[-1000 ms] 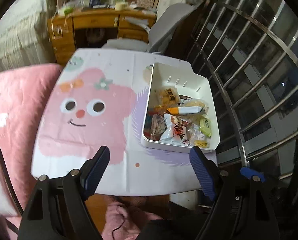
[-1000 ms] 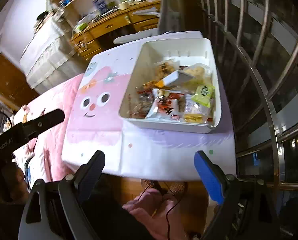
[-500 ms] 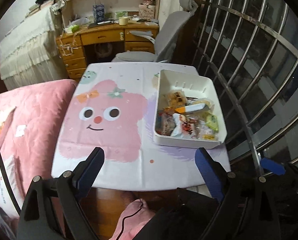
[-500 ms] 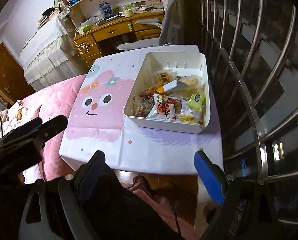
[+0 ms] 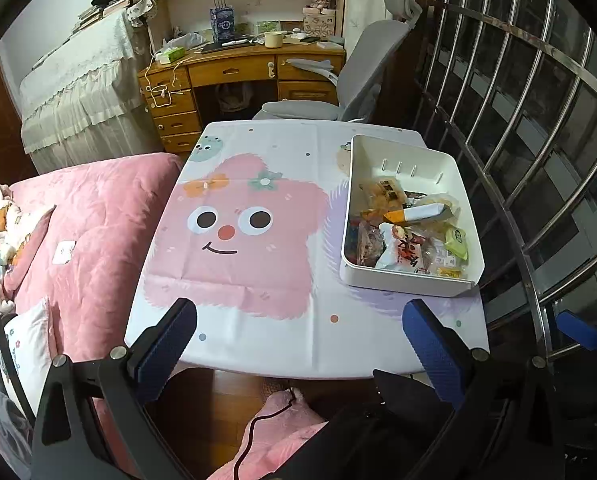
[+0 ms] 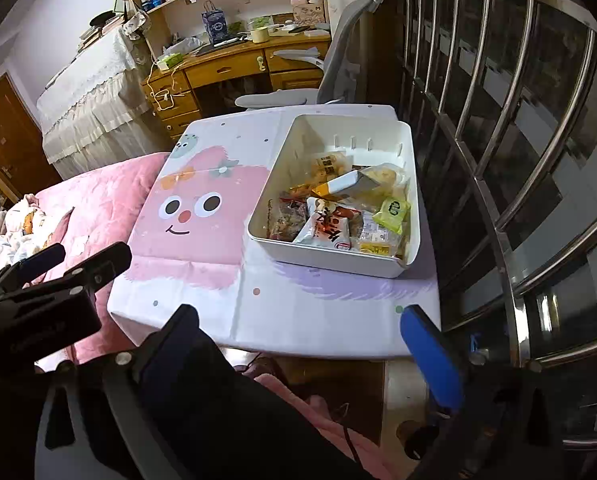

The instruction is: Organize snacks

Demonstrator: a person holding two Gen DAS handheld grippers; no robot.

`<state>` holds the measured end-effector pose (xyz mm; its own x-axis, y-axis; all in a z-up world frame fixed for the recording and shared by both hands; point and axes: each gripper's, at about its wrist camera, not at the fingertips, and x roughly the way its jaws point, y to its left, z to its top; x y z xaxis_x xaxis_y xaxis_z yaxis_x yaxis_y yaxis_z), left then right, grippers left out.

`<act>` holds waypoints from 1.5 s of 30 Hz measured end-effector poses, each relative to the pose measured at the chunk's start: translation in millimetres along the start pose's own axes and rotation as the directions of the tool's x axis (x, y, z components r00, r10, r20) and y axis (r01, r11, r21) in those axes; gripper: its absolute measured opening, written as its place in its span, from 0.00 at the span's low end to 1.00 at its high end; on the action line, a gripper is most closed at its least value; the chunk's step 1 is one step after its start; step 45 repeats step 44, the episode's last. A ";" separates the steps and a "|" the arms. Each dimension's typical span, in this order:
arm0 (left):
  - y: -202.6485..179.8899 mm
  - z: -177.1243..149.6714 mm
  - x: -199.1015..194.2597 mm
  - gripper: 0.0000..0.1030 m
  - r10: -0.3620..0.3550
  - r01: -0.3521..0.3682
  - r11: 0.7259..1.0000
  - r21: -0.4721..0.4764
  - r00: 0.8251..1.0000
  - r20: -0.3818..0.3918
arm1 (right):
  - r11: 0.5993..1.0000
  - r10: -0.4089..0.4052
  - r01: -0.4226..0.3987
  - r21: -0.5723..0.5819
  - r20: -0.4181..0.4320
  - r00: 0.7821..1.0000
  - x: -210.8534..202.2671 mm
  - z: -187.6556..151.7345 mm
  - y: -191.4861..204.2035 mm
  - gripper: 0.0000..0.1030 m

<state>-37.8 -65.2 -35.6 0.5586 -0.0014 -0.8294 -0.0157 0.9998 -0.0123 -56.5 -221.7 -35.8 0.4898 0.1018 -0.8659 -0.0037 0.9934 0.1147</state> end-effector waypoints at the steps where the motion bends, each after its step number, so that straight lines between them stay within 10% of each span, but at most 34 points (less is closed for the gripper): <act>1: -0.1 0.1 -0.1 0.99 0.000 0.000 1.000 -0.001 1.000 0.000 | 1.000 -0.004 0.004 0.000 0.003 1.000 -0.1 -0.3 0.4 1.00; 45: -19.7 25.3 20.2 0.99 0.017 -0.017 0.998 0.060 1.000 -0.002 | 1.000 -0.002 0.002 0.021 -0.005 1.000 18.5 23.8 -11.8 1.00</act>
